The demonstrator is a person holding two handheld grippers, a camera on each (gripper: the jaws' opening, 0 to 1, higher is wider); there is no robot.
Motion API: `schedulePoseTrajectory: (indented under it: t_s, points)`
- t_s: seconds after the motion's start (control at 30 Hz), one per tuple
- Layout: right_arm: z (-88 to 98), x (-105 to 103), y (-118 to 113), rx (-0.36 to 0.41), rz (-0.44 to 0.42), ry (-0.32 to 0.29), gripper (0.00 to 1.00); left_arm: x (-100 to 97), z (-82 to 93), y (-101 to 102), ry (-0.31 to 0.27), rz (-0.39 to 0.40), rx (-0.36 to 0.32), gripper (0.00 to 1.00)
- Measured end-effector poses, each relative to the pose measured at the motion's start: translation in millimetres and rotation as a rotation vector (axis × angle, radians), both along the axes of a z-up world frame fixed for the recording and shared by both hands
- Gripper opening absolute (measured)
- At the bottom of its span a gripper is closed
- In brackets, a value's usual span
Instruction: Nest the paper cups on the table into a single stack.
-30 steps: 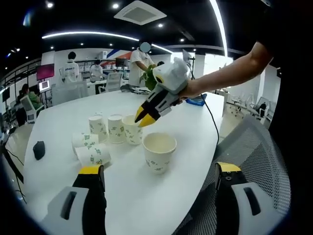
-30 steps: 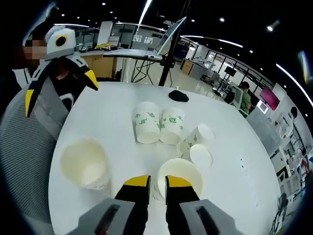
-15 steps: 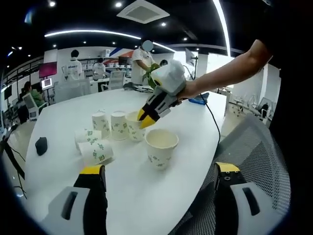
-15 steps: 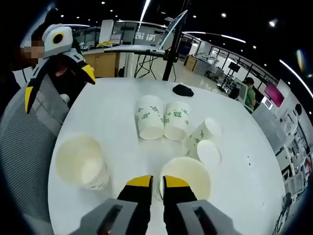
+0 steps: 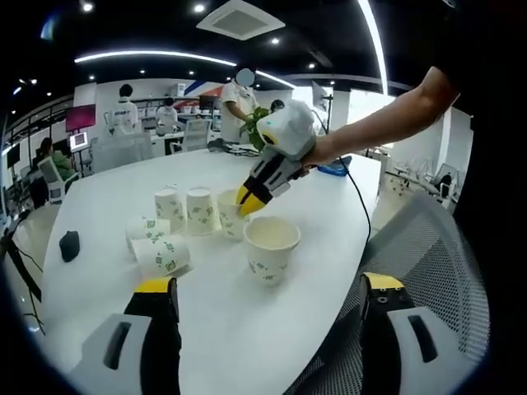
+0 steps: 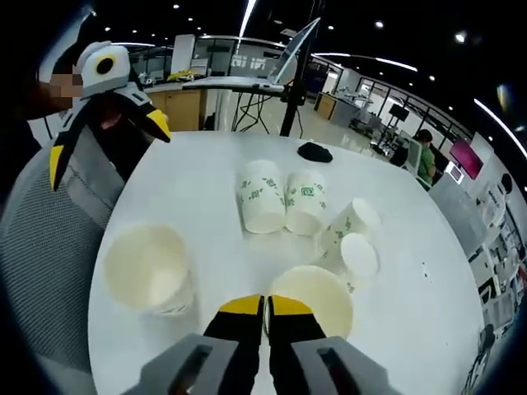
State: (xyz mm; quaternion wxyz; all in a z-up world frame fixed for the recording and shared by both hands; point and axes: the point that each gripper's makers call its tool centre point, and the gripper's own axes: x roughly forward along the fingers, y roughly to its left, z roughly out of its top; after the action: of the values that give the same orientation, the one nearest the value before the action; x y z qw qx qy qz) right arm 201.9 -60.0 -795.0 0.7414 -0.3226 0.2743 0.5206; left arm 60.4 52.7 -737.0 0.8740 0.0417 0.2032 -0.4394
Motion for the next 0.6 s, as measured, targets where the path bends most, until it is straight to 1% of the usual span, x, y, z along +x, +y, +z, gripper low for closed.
schedulePoseTrajectory:
  t_s: [0.1, 0.23, 0.6]
  points:
    - [1.5, -0.1, -3.8, 0.001, -0.006, -0.002, 0.0, 0.4, 1.2, 0.2, -0.003, -0.001, -0.001, 0.9]
    - [13.0, -4.3, -5.6, 0.023, -0.022, -0.012, 0.0, 1.2, 2.6, 0.7, -0.006, -0.001, -0.002, 0.9]
    - [30.9, -15.4, -14.1, 0.04, -0.021, -0.043, 0.0, 2.5, 6.6, -4.1, -0.016, -0.019, -0.004, 0.92]
